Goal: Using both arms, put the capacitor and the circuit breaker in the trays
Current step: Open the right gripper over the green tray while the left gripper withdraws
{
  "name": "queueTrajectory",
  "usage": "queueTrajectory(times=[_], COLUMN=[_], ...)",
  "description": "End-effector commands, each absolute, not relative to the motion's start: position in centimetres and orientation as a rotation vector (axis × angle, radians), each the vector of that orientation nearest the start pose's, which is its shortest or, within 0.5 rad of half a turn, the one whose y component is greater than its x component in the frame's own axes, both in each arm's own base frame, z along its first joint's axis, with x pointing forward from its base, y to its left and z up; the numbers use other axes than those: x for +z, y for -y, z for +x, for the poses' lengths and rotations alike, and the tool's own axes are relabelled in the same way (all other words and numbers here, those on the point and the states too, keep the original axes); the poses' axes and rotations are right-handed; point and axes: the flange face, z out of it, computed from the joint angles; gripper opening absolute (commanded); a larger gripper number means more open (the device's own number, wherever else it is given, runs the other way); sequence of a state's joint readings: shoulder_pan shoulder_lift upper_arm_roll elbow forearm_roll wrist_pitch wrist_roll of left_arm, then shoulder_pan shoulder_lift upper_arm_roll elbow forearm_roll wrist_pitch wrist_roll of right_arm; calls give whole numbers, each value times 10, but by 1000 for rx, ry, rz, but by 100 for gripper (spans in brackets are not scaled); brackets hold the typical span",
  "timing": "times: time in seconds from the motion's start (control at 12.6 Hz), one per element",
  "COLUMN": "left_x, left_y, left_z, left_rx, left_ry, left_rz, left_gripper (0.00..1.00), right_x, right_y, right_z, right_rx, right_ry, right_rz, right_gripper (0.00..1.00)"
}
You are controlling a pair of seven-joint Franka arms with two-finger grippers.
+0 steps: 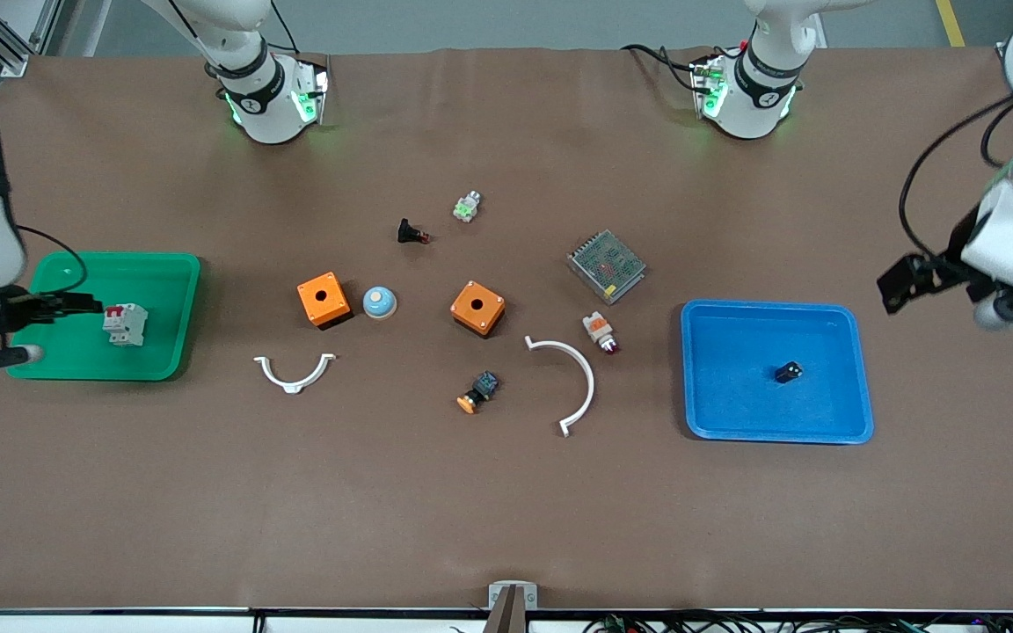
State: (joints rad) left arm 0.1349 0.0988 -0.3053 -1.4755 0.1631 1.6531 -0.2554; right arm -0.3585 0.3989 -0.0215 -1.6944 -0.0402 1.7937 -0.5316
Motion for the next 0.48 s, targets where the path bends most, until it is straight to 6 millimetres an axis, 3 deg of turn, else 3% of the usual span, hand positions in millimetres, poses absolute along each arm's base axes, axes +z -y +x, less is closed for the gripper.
queueTrajectory(times=[0.0, 0.08, 0.4], left_x=[655, 663, 658], left_y=[78, 72, 24], left_z=[562, 555, 541], left_rx=[-138, -149, -43], left_ry=[84, 58, 64], left_rz=[-3057, -3069, -3120], left_gripper=[100, 100, 100], right_x=[418, 439, 505], right_y=[231, 227, 143], right_z=[601, 602, 609], right_rx=[344, 314, 244], right_ry=[162, 72, -133], right_rz=[-2971, -2978, -3037], right_gripper=[100, 100, 100])
